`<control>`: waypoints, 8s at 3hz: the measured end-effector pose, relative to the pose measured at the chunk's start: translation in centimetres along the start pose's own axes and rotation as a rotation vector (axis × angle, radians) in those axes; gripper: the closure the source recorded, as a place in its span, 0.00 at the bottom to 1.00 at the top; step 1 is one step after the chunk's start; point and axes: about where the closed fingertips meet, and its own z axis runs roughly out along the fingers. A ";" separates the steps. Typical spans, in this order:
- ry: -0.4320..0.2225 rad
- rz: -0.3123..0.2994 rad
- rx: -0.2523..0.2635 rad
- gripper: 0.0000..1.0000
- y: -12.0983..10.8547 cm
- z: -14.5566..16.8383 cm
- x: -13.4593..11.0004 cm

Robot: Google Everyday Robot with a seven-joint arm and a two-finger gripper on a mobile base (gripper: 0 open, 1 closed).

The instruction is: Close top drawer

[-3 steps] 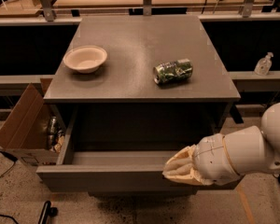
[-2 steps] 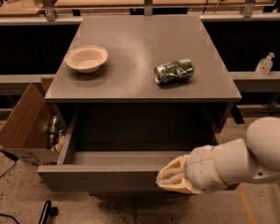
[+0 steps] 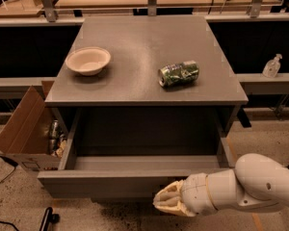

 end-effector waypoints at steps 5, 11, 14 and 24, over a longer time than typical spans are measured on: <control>0.091 -0.167 0.111 1.00 -11.4 0.7 -0.3; 0.030 -0.203 0.308 1.00 -16.1 -0.2 0.4; 0.011 -0.150 0.313 1.00 -19.2 -0.2 1.5; 0.000 -0.086 0.304 1.00 -20.1 3.7 -0.3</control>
Offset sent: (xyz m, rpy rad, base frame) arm 0.0556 -0.0008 -0.0066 -0.1198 -0.1797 -0.0467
